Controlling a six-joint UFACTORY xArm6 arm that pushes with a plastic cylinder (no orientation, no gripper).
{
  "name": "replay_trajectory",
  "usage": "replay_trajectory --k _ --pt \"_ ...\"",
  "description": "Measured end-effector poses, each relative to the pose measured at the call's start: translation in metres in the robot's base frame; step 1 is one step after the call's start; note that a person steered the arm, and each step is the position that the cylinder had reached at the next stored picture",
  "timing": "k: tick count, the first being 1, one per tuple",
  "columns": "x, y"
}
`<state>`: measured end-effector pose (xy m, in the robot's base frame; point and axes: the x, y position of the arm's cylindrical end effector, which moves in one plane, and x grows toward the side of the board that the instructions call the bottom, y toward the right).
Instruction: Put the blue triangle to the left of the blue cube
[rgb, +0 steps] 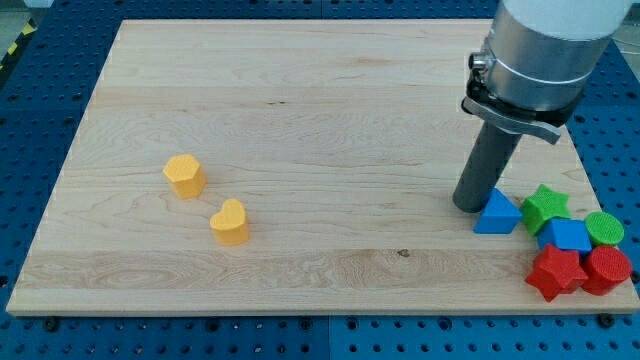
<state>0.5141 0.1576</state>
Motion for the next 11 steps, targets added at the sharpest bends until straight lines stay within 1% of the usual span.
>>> replay_trajectory --k 4,6,8,10,11 --pt "-0.009 0.007" --pt "0.006 0.009" --pt "0.007 0.009" --pt "0.026 0.009" --pt "0.026 0.009"
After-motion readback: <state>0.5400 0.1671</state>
